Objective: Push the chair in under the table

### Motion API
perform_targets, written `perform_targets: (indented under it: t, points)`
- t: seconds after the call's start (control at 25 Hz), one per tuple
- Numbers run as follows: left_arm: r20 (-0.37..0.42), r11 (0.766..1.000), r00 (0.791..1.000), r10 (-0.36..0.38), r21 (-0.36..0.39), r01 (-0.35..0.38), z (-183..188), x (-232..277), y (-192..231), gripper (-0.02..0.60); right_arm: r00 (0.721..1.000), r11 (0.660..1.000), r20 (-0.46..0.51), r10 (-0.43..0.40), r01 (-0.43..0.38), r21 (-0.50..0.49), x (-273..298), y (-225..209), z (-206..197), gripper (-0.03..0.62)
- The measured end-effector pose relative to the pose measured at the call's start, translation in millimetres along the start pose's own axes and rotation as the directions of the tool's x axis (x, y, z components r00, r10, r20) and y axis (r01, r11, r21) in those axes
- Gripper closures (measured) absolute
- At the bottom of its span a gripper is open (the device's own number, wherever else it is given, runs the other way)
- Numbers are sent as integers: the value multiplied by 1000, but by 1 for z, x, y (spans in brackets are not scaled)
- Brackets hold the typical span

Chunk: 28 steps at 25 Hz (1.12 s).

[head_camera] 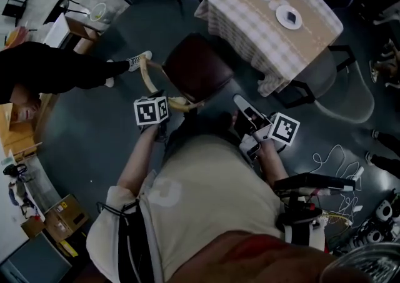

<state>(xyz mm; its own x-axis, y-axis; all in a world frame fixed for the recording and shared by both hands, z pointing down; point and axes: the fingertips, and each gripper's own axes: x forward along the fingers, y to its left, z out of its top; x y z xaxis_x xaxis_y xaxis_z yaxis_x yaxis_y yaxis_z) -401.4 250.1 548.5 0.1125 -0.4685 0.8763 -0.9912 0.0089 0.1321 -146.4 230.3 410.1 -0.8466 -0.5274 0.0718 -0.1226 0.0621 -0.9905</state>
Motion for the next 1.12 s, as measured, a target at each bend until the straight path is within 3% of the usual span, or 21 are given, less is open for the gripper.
perform_targets:
  t: [0.28,0.4,0.44,0.52,0.6,0.88,1.12]
  points:
    - [-24,992,999,24,-125,-27,-1,35,49,574,998,997,24,-66,66,-28,26,-4,3,582]
    - [-129,974,991,47,-213,-74,-33,44,84,567,993,991,-11,-116,115,-67,42,-2,-9,582]
    - [-158,968,986,48,-237,-85,-39,43,95,536,992,989,-38,-124,120,-92,52,2,-14,582]
    - [-105,964,994,-11,-267,-17,-21,54,104,419,988,985,-89,-130,119,-122,76,10,-21,582]
    - [-80,957,995,-57,-290,31,-6,67,109,357,986,986,-103,-130,118,-120,95,17,-25,582]
    - [-177,927,977,-117,-373,43,-28,102,134,287,969,975,-164,-185,161,-150,133,17,-44,582]
    - [-260,901,956,-133,-435,7,-50,133,149,285,962,970,-175,-212,184,-161,146,18,-53,582]
